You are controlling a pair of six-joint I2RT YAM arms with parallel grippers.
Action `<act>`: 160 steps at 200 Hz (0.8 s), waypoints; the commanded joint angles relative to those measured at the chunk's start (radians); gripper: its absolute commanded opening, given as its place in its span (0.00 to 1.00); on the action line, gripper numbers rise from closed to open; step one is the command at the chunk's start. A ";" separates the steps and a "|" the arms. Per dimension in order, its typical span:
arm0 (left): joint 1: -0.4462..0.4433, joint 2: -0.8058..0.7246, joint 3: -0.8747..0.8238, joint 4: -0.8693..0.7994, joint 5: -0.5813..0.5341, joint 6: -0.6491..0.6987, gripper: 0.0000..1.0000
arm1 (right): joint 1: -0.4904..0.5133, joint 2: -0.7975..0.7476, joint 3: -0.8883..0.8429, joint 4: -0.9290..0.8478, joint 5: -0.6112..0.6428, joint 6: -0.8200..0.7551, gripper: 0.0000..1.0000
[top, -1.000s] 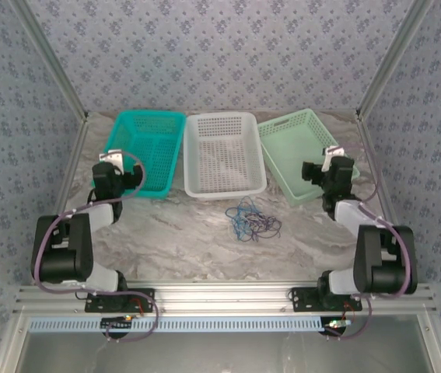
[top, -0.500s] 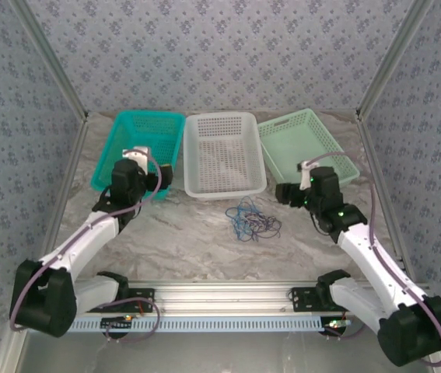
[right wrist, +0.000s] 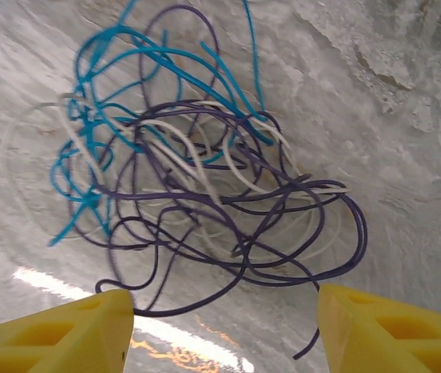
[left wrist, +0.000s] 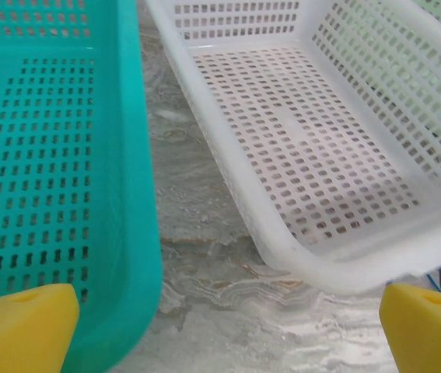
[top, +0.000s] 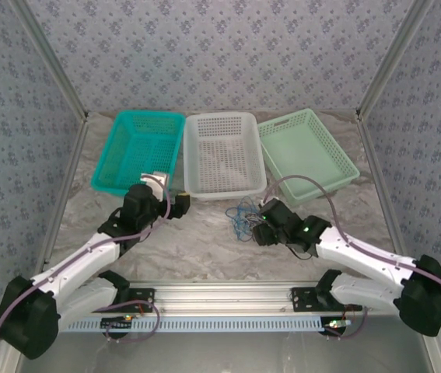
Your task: Untangle the cables
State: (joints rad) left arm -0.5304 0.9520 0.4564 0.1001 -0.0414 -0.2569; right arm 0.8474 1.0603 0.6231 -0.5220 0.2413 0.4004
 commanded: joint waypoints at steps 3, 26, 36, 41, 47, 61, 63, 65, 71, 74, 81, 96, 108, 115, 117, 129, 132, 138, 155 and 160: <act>-0.009 -0.053 -0.021 0.001 0.017 -0.025 0.99 | 0.012 0.030 0.000 0.041 0.137 0.013 0.63; -0.014 -0.087 -0.041 0.003 0.023 -0.029 0.99 | 0.013 0.052 -0.009 0.109 0.158 -0.002 0.61; -0.015 -0.098 -0.045 -0.002 0.023 -0.030 0.99 | 0.016 0.059 -0.010 0.140 0.153 -0.011 0.61; -0.017 -0.102 -0.047 -0.004 0.023 -0.031 0.99 | 0.016 0.064 -0.010 0.150 0.147 -0.016 0.61; -0.016 -0.107 -0.048 -0.004 0.027 -0.030 0.99 | 0.016 0.073 -0.007 0.167 0.133 -0.025 0.60; -0.017 -0.115 -0.051 0.001 0.031 -0.031 0.99 | 0.017 0.106 0.001 0.190 0.112 -0.041 0.57; -0.018 -0.116 -0.051 0.002 0.031 -0.031 0.99 | 0.017 0.108 0.001 0.191 0.111 -0.042 0.57; -0.017 -0.117 -0.053 0.004 0.031 -0.032 0.99 | 0.016 0.115 0.003 0.193 0.110 -0.043 0.56; -0.017 -0.117 -0.054 0.009 0.031 -0.035 0.99 | 0.017 0.135 0.008 0.197 0.107 -0.047 0.52; -0.019 -0.117 -0.055 0.012 0.031 -0.036 0.99 | 0.016 0.141 0.007 0.198 0.107 -0.047 0.51; -0.020 -0.117 -0.057 0.016 0.036 -0.039 0.99 | 0.016 0.160 0.012 0.196 0.107 -0.046 0.46; -0.026 -0.117 -0.059 0.019 0.043 -0.047 0.99 | 0.020 0.185 0.015 0.192 0.099 -0.046 0.35; -0.031 -0.118 -0.061 0.021 0.047 -0.047 0.99 | 0.027 0.182 0.012 0.187 0.102 -0.043 0.23; -0.035 -0.120 -0.059 0.019 0.047 -0.046 0.99 | 0.033 0.169 0.010 0.183 0.103 -0.042 0.17; -0.035 -0.120 -0.059 0.019 0.048 -0.045 0.99 | 0.035 0.164 0.010 0.184 0.103 -0.042 0.15; -0.042 -0.123 -0.057 0.017 0.049 -0.040 0.99 | 0.053 0.122 0.009 0.176 0.099 -0.041 0.06; -0.043 -0.124 -0.056 0.016 0.049 -0.039 0.99 | 0.059 0.111 0.009 0.173 0.097 -0.041 0.04; -0.046 -0.126 -0.053 0.016 0.049 -0.037 0.99 | 0.068 0.083 0.009 0.167 0.087 -0.042 0.02; -0.054 -0.130 -0.046 0.016 0.051 -0.030 0.99 | 0.094 0.012 0.016 0.138 0.050 -0.041 0.00; -0.058 -0.130 -0.044 0.017 0.052 -0.028 0.99 | 0.101 -0.010 0.019 0.126 0.039 -0.037 0.00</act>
State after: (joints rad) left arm -0.5728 0.8417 0.4038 0.1051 -0.0090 -0.2901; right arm 0.9161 1.1469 0.6197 -0.3466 0.3199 0.3550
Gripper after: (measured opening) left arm 0.993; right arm 0.063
